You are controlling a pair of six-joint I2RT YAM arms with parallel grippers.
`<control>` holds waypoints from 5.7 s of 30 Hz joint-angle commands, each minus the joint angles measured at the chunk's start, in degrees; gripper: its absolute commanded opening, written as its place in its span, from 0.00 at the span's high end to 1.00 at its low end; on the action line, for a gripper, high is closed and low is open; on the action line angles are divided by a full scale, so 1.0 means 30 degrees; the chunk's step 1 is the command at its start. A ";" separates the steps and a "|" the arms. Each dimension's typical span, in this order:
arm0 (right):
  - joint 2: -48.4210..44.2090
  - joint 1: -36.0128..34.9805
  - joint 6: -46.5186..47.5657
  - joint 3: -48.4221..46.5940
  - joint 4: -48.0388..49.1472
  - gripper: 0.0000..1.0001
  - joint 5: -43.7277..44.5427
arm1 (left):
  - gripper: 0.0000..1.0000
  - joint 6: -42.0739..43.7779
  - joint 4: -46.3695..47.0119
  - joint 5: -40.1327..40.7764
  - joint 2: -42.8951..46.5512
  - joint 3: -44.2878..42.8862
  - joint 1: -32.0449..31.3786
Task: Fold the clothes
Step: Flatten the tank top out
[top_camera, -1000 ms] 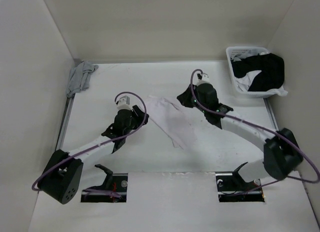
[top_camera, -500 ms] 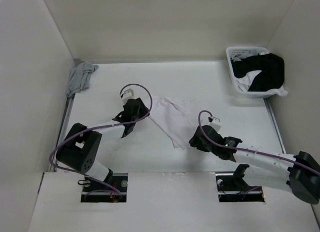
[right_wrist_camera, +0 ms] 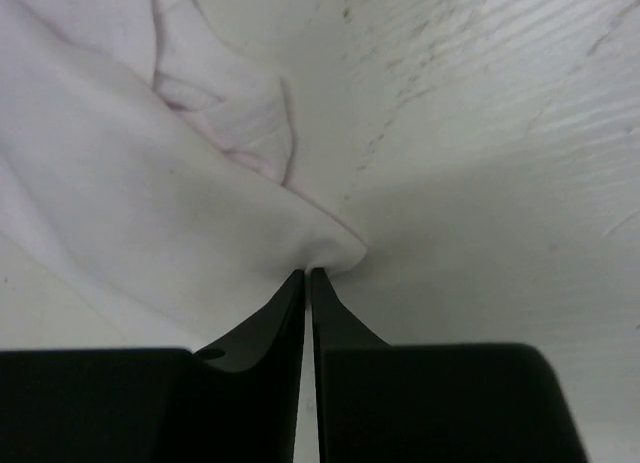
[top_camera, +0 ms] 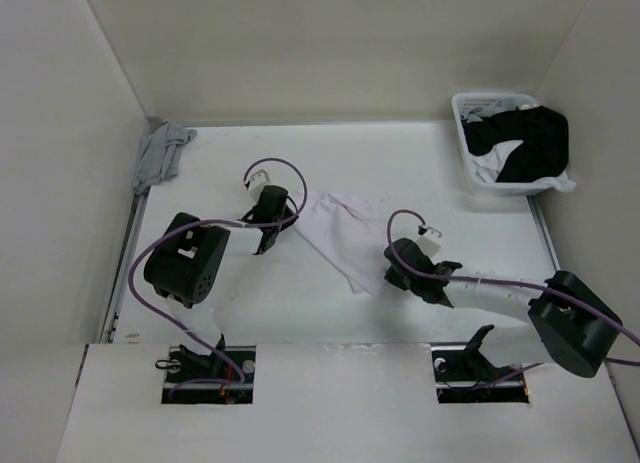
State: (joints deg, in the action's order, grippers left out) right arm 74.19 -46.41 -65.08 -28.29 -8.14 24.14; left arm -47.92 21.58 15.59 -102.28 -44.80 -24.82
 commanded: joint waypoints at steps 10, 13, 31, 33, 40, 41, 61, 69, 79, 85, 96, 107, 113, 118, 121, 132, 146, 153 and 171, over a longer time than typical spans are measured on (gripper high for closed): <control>-0.6087 0.0371 0.5606 -0.2051 -0.0707 0.99 0.2325 | 1.00 -0.0346 -0.1766 -0.0482 0.9355 0.2419 -0.0704; -0.9309 -0.0331 0.6485 -0.2811 -0.3136 0.98 0.1887 | 1.00 -0.0052 -0.5280 -0.0276 1.3982 0.3270 -0.1028; -0.7746 0.1504 0.8771 -0.5301 -0.0810 0.99 -0.4994 | 0.99 0.1678 -1.1919 -0.4112 1.5934 -0.0945 0.1311; -0.6485 0.2474 0.9327 -0.6179 0.0686 0.99 -0.5468 | 1.00 0.1182 -1.0890 -0.4202 1.5142 -0.1675 0.1782; -0.3139 0.2718 1.3718 -1.7188 -0.0768 0.99 -0.5442 | 1.00 0.0826 -0.8896 -0.3148 1.3056 -0.8969 0.1082; -0.3690 0.1408 1.4536 -1.7751 -0.1178 0.99 -0.4685 | 0.99 0.1117 -0.8604 -0.2596 1.3667 -0.9003 0.0878; -0.7180 -0.4034 0.4526 -0.0356 -0.1128 0.73 0.1976 | 0.58 -0.0375 -0.4619 -0.0309 1.5322 0.5972 0.1379; -0.5722 0.6751 0.5284 0.0087 0.3531 0.78 -0.2185 | 0.60 0.4225 -0.4849 0.1072 0.2516 -0.5747 -0.3313; 0.0081 0.7079 0.6019 -0.0852 0.6462 0.58 -0.4589 | 0.76 0.7213 -1.0180 0.1042 -0.7886 -1.7290 -0.3517; 0.1342 0.6552 0.5990 -0.1028 0.6611 0.49 -0.4707 | 0.77 0.7828 -1.0679 0.1948 -0.8885 -1.8115 -0.3928; 0.1636 0.5906 0.4819 -0.0150 0.6845 0.49 -0.6084 | 0.70 0.6775 -0.9539 0.1277 -0.6865 -1.5215 -0.4426; 0.1257 0.4735 0.3822 -0.0033 0.6026 0.52 -0.5501 | 0.66 0.5339 -0.8456 0.0426 -0.4550 -1.2053 -0.4632; 0.0523 0.4237 0.3997 0.0028 0.4827 0.52 -0.4211 | 0.64 0.5075 -0.7050 0.0164 -0.4111 -1.1172 -0.4602; 0.1079 0.4148 0.3939 0.0027 0.4853 0.57 -0.4326 | 0.72 0.5017 -0.6931 -0.0802 -0.4724 -1.1289 -0.4398; 0.1022 0.3973 0.3939 0.0027 0.4766 0.48 -0.4444 | 0.72 0.4636 -0.6844 -0.0951 -0.4668 -1.1027 -0.4222; 0.1431 0.3446 0.3851 -0.0354 0.4706 0.90 -0.4532 | 1.00 0.4138 -0.5907 -0.1155 -0.2707 -0.9621 -0.4163; -0.5448 0.0606 0.5814 0.0260 0.1517 0.95 -0.3887 | 1.00 0.1122 -0.4119 -0.2884 0.7687 -0.1600 -0.2143; -0.9290 -0.3871 0.6634 0.1287 -0.0185 0.90 -0.5611 | 1.00 0.0477 -0.7184 -0.4054 2.0833 0.6253 0.1309; 0.2186 0.2800 0.8098 -0.4217 0.2070 0.39 -0.4152 | 0.69 -0.1868 -1.1942 -0.3354 2.5511 0.9307 0.5299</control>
State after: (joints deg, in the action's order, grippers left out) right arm 75.90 -38.92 -42.11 -36.47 -4.43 9.15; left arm -51.88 -17.17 4.27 -24.14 -17.10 -9.89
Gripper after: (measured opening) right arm 0.611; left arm 0.298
